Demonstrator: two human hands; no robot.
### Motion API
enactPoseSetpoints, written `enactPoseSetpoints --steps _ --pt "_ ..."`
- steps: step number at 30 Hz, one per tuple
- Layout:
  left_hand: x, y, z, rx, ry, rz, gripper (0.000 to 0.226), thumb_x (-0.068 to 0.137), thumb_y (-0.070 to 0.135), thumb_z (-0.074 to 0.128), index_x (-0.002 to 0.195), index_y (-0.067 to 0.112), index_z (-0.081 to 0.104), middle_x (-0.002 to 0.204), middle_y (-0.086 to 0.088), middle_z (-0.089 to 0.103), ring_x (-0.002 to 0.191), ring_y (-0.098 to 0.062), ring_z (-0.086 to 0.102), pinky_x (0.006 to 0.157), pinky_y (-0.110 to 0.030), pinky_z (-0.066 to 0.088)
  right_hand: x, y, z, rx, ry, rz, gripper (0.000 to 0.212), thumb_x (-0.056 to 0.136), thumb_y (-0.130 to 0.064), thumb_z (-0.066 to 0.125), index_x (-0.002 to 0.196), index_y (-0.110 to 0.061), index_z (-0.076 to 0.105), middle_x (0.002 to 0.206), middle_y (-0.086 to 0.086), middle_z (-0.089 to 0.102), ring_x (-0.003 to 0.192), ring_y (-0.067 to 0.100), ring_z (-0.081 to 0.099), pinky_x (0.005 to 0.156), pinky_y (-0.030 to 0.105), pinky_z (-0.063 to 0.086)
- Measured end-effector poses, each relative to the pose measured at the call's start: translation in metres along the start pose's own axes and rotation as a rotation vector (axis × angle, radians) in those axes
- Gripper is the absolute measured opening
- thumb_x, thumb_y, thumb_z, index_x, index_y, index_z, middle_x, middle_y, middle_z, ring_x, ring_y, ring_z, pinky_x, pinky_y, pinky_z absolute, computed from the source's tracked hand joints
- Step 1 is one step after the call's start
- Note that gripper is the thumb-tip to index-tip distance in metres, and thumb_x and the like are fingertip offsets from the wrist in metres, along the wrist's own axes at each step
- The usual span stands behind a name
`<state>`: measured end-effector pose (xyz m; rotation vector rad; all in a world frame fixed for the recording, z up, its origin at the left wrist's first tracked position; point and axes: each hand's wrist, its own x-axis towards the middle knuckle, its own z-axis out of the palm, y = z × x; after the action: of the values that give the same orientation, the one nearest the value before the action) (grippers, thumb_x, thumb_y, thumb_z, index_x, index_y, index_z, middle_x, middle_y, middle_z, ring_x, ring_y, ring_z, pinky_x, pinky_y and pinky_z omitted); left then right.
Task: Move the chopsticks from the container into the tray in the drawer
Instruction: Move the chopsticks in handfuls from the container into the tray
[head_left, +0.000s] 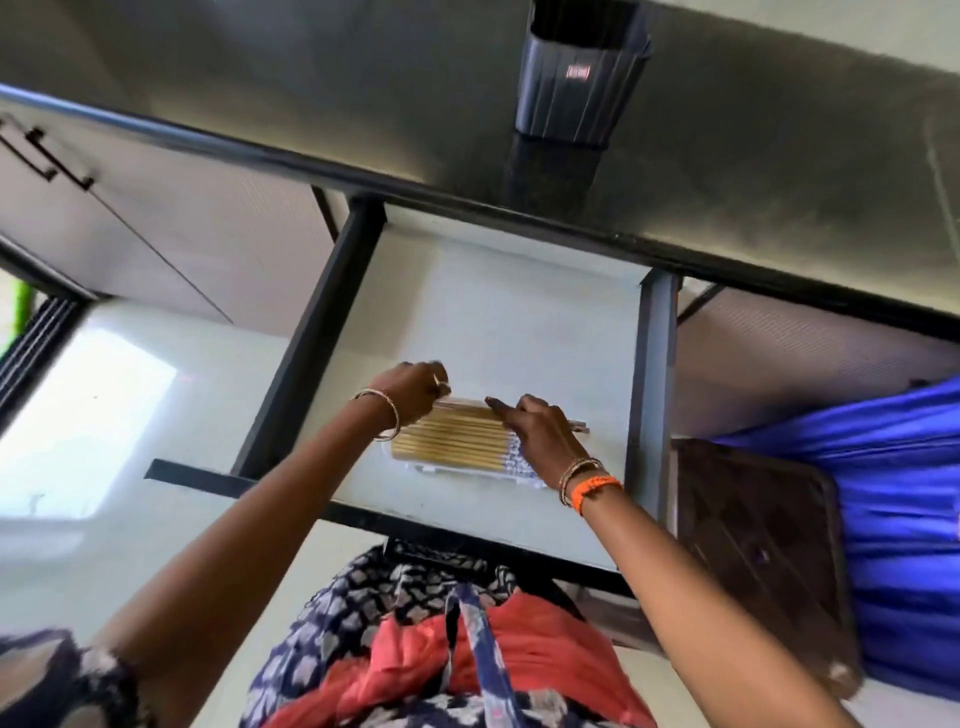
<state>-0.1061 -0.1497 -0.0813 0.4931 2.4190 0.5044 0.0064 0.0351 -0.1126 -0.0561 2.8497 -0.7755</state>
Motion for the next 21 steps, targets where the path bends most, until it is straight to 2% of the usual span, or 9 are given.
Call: enactPoseSetpoints --steps 2,4,6,9,12,14,17,19,21 --pt "-0.004 -0.012 0.008 -0.094 0.188 -0.068 0.037 0.090 0.018 0.053 0.126 0.013 0.048 0.123 -0.017 0.058 0.112 -0.033 0.055 0.097 -0.041 0.046 0.004 0.006 0.011 0.011 -0.018 0.058 0.051 0.091 0.003 0.046 0.134 -0.024 0.049 0.086 0.011 0.049 0.093 0.033 0.059 0.082 0.034 0.044" --pt "-0.008 -0.026 0.015 -0.157 0.210 -0.173 0.049 0.090 0.015 0.053 0.136 0.007 0.036 0.130 -0.024 0.051 0.120 -0.038 0.048 0.101 -0.042 0.040 0.008 0.010 0.019 -0.027 -0.114 0.103 0.046 0.092 0.001 0.044 0.132 -0.020 0.052 0.101 0.019 0.057 0.101 0.034 0.057 0.086 0.036 0.045" --pt "-0.012 -0.038 0.025 -0.119 0.108 -0.262 0.054 0.090 0.019 0.054 0.137 0.003 0.032 0.131 -0.026 0.051 0.120 -0.039 0.048 0.099 -0.041 0.040 0.013 0.010 0.025 -0.116 -0.201 0.131 0.038 0.091 -0.002 0.044 0.125 -0.014 0.056 0.111 0.021 0.057 0.105 0.035 0.056 0.086 0.038 0.044" --pt "-0.020 -0.047 0.039 -0.119 -0.017 -0.328 0.052 0.087 0.020 0.057 0.133 0.004 0.038 0.127 -0.024 0.056 0.115 -0.037 0.054 0.096 -0.040 0.044 0.019 0.005 0.028 -0.168 -0.218 0.107 0.031 0.097 -0.010 0.040 0.123 -0.012 0.055 0.103 0.020 0.054 0.103 0.036 0.057 0.085 0.037 0.045" --pt "-0.022 -0.050 0.046 -0.122 -0.015 -0.344 0.048 0.087 0.012 0.054 0.133 0.006 0.041 0.125 -0.024 0.057 0.111 -0.037 0.056 0.094 -0.039 0.046 0.023 -0.003 0.027 -0.243 -0.252 0.078 0.024 0.096 -0.023 0.041 0.107 -0.010 0.058 0.112 0.023 0.056 0.105 0.035 0.055 0.088 0.042 0.044" --pt "-0.022 -0.052 0.047 -0.121 -0.003 -0.344 0.045 0.087 0.008 0.051 0.132 0.006 0.043 0.123 -0.024 0.057 0.110 -0.038 0.056 0.093 -0.038 0.046 0.023 -0.006 0.025 -0.258 -0.267 0.111 0.028 0.096 -0.017 0.039 0.117 -0.006 0.054 0.124 0.023 0.052 0.114 0.036 0.050 0.093 0.044 0.041" --pt "-0.020 -0.054 0.046 -0.119 0.002 -0.339 0.045 0.087 0.007 0.050 0.132 0.006 0.045 0.125 -0.023 0.057 0.112 -0.037 0.055 0.094 -0.037 0.045 0.019 -0.007 0.023 -0.150 -0.183 0.148 0.045 0.090 0.004 0.040 0.134 -0.005 0.043 0.120 0.021 0.053 0.112 0.036 0.051 0.091 0.042 0.044" --pt "-0.019 -0.053 0.046 -0.127 0.013 -0.344 0.045 0.086 0.007 0.050 0.131 0.007 0.046 0.126 -0.022 0.057 0.113 -0.037 0.055 0.094 -0.037 0.044 0.012 -0.008 0.016 -0.138 -0.083 0.107 0.040 0.086 0.002 0.049 0.124 -0.007 0.054 0.112 0.017 0.059 0.104 0.034 0.057 0.083 0.038 0.048" --pt "-0.016 -0.052 0.044 -0.142 0.035 -0.351 0.045 0.086 0.005 0.050 0.131 0.006 0.046 0.125 -0.022 0.057 0.112 -0.037 0.055 0.094 -0.037 0.045 0.012 -0.005 0.011 -0.234 0.111 0.024 0.043 0.069 0.007 0.064 0.109 -0.009 0.066 0.103 0.014 0.067 0.096 0.032 0.064 0.076 0.034 0.052"
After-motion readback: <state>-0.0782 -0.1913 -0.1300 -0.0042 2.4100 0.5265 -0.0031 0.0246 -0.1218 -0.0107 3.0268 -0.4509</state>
